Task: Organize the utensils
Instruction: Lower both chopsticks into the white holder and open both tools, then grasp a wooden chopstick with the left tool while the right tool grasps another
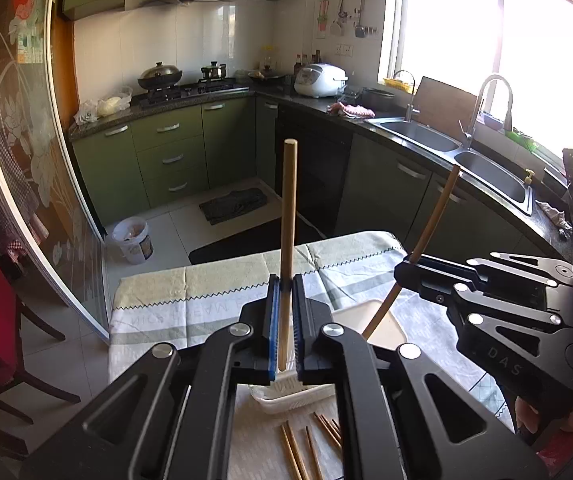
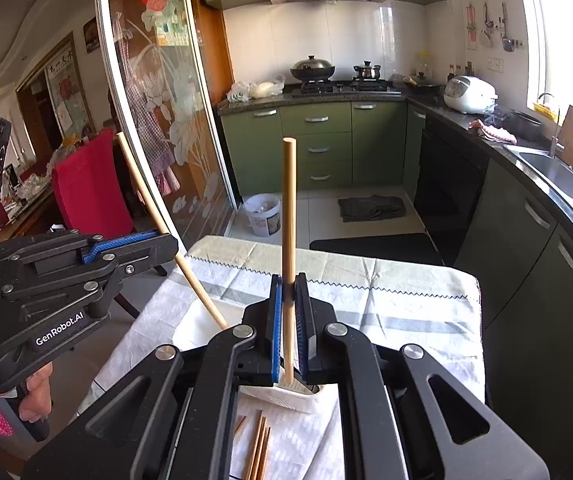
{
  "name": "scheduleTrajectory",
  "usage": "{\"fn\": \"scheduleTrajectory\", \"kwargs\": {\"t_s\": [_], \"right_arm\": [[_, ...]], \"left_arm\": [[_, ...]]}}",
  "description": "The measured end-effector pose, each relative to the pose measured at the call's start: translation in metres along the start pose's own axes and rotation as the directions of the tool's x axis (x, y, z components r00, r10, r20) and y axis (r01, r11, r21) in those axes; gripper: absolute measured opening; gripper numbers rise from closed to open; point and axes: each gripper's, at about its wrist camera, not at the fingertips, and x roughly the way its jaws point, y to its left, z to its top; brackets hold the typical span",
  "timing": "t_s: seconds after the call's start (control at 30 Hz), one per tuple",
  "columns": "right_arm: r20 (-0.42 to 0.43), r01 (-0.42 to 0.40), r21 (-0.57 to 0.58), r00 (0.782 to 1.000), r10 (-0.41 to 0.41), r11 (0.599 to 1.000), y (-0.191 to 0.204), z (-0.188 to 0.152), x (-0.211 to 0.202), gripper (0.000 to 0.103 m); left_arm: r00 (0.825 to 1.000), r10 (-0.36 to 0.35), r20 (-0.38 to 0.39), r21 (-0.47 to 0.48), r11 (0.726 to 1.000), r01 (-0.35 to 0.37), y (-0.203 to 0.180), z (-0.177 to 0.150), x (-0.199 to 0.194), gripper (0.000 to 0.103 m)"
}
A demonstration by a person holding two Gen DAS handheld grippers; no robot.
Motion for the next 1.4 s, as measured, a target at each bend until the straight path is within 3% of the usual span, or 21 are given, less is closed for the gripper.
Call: {"fn": "scheduleTrajectory", "kwargs": {"t_s": [0.13,0.27,0.37,0.47,0.63,0.8,0.93,1.0,1.23,1.33,1.4], "right_arm": [[-0.023,0.006,0.000,1.000,-0.006,1.000,-0.001,-0.012,0.012,0.008],[-0.009,0.011,-0.005,1.000,-0.012,1.000,0.000,-0.014,0.004,0.009],[0.030,0.004,-0.004,1.000,-0.004,1.000,0.000,-0.017,-0.016,0.009],[0.080,0.000,-0.011,0.997,0.001,1.000,0.002,-0.026,-0.045,0.016],[0.099,-0.011,-0.009,0.995,0.012,1.000,-0.003,-0.055,-0.077,0.018],[0.051,-0.021,0.013,0.998,0.021,1.000,-0.013,-0.106,-0.088,0.024],[-0.007,-0.036,0.033,0.999,0.036,0.999,-0.016,-0.142,-0.083,0.024],[-0.035,-0.043,0.041,0.998,0.044,0.998,-0.017,-0.157,-0.079,0.024],[-0.090,-0.041,0.066,0.995,0.047,0.997,-0.025,-0.179,-0.068,0.024],[-0.102,-0.046,0.070,0.993,0.053,0.996,-0.028,-0.179,-0.062,0.023],[-0.118,-0.054,0.069,0.991,0.061,0.996,-0.027,-0.181,-0.056,0.024]], "left_arm": [[1.000,-0.006,-0.029,-0.005,1.000,0.006,0.003,-0.012,0.006,0.008],[1.000,-0.012,-0.018,-0.007,1.000,0.012,0.007,-0.015,-0.005,0.024],[1.000,-0.023,0.006,-0.009,1.000,0.023,0.006,-0.016,-0.024,0.030],[0.999,-0.041,0.024,-0.018,0.999,0.042,0.006,-0.025,-0.047,0.040],[0.997,-0.068,-0.032,-0.045,0.997,0.067,0.011,-0.067,-0.059,0.054],[0.977,-0.108,-0.185,-0.106,0.990,0.090,0.018,-0.128,-0.021,0.055],[0.935,-0.148,-0.323,-0.187,0.978,0.090,0.024,-0.167,0.028,0.052],[0.913,-0.159,-0.375,-0.213,0.974,0.082,0.026,-0.179,0.046,0.042],[0.874,-0.164,-0.457,-0.222,0.973,0.067,0.021,-0.200,0.075,0.037],[0.872,-0.143,-0.469,-0.198,0.979,0.054,0.017,-0.200,0.079,0.036],[0.862,-0.131,-0.490,-0.188,0.981,0.042,0.014,-0.202,0.084,0.027]]}}
